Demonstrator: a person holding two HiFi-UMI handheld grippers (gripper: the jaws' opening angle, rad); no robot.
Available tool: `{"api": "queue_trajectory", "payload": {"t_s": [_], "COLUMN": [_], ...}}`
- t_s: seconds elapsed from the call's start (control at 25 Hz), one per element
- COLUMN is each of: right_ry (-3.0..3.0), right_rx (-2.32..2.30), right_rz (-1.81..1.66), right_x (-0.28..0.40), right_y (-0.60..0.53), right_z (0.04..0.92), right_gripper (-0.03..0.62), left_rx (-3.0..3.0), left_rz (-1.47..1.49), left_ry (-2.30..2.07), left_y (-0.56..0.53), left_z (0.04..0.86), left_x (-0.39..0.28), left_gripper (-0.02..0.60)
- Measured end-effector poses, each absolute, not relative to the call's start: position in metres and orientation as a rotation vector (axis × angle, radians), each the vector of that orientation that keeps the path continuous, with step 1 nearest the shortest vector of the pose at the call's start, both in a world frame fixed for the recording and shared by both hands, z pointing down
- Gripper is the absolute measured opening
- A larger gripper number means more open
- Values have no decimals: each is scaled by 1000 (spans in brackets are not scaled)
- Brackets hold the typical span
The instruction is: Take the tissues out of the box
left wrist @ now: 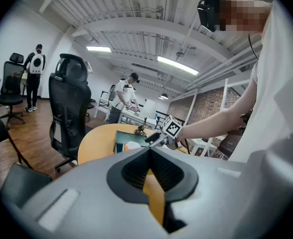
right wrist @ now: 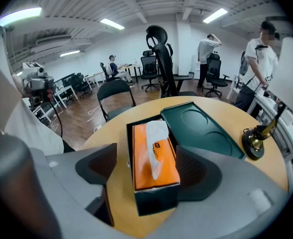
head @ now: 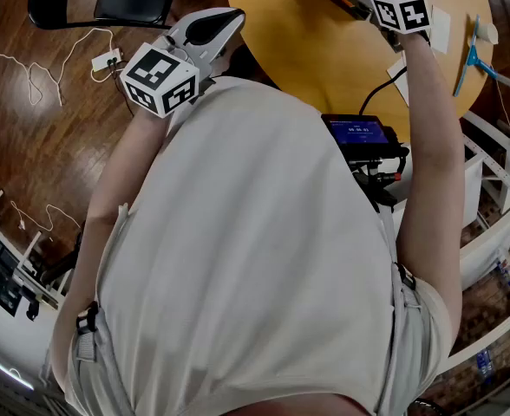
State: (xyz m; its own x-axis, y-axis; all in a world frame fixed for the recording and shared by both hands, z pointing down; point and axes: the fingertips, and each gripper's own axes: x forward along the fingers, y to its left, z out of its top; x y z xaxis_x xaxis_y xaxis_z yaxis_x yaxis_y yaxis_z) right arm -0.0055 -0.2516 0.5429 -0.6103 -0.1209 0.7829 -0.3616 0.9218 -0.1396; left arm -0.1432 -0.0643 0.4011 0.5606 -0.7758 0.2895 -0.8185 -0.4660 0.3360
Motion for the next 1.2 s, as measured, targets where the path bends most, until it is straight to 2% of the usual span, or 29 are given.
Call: {"api": "queue_trajectory", "payload": {"t_s": [0.12, 0.24, 0.36, 0.56, 0.64, 1.08, 1.2], "right_ry": [-2089, -1969, -1903, -1891, -1895, -2005, -1972], "right_rx": [312, 301, 281, 255, 238, 294, 330], "right_rz": [341, 339, 367, 368, 304, 28, -5], "right_x": [7, 18, 19, 5, 4, 33, 67], "right_y": [-245, -242, -243, -250, -246, -237, -203], "right_z": [566, 590, 608, 617, 607, 515, 499], "right_gripper": [436, 451, 444, 345, 327, 324, 324], "left_rx": [2320, 2287, 2265, 2226, 2239, 2436, 2504], "left_rz": [124, 117, 116, 110, 106, 128, 135], "left_ry": [-1323, -1366, -1423, -1440, -1423, -1090, -996], "left_y": [-38, -19, -12, -13, -14, -77, -71], "left_z": [401, 400, 398, 406, 405, 401, 393], "left_x": [-141, -146, -158, -185, -184, -117, -96], "left_gripper": [0, 0, 0, 0, 0, 0, 0]}}
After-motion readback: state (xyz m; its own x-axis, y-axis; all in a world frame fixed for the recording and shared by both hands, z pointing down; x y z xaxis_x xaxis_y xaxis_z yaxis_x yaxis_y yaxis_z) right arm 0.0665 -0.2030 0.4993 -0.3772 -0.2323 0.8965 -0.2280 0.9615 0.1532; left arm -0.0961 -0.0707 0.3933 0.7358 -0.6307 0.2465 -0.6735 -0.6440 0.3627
